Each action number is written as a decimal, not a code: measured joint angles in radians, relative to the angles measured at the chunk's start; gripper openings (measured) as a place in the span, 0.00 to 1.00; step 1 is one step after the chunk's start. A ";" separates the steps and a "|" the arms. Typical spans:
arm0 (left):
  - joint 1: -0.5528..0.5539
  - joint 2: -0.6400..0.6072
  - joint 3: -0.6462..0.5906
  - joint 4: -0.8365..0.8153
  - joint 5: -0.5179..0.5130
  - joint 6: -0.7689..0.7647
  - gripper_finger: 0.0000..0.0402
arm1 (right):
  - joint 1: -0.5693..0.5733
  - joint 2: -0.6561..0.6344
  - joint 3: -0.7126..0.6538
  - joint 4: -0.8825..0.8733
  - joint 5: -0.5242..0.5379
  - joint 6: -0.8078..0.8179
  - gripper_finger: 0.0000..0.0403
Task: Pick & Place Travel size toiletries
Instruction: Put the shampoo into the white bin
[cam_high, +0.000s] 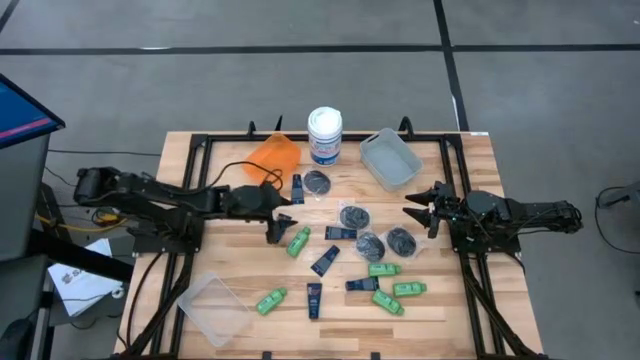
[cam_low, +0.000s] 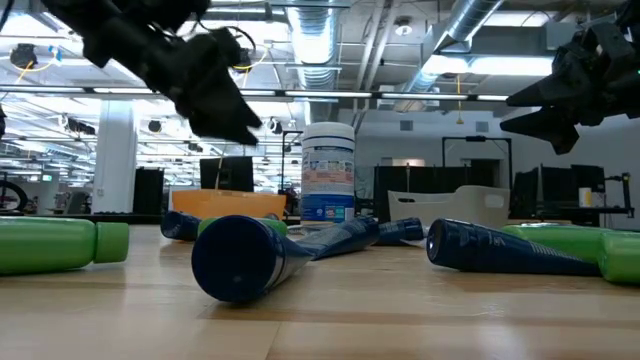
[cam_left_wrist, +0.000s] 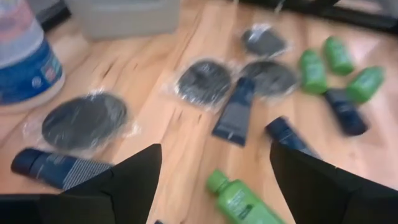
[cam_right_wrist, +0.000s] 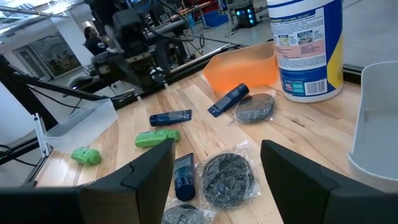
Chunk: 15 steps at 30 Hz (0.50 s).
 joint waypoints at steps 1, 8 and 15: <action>-0.004 0.023 0.006 -0.009 -0.011 -0.004 0.74 | 0.000 0.000 0.000 0.000 0.000 0.000 0.57; -0.069 0.162 0.070 -0.048 -0.134 -0.031 0.74 | 0.001 0.000 0.000 0.000 -0.003 0.000 0.57; -0.150 0.273 0.135 -0.075 -0.259 -0.121 0.74 | 0.001 0.000 0.000 0.000 -0.003 0.000 0.57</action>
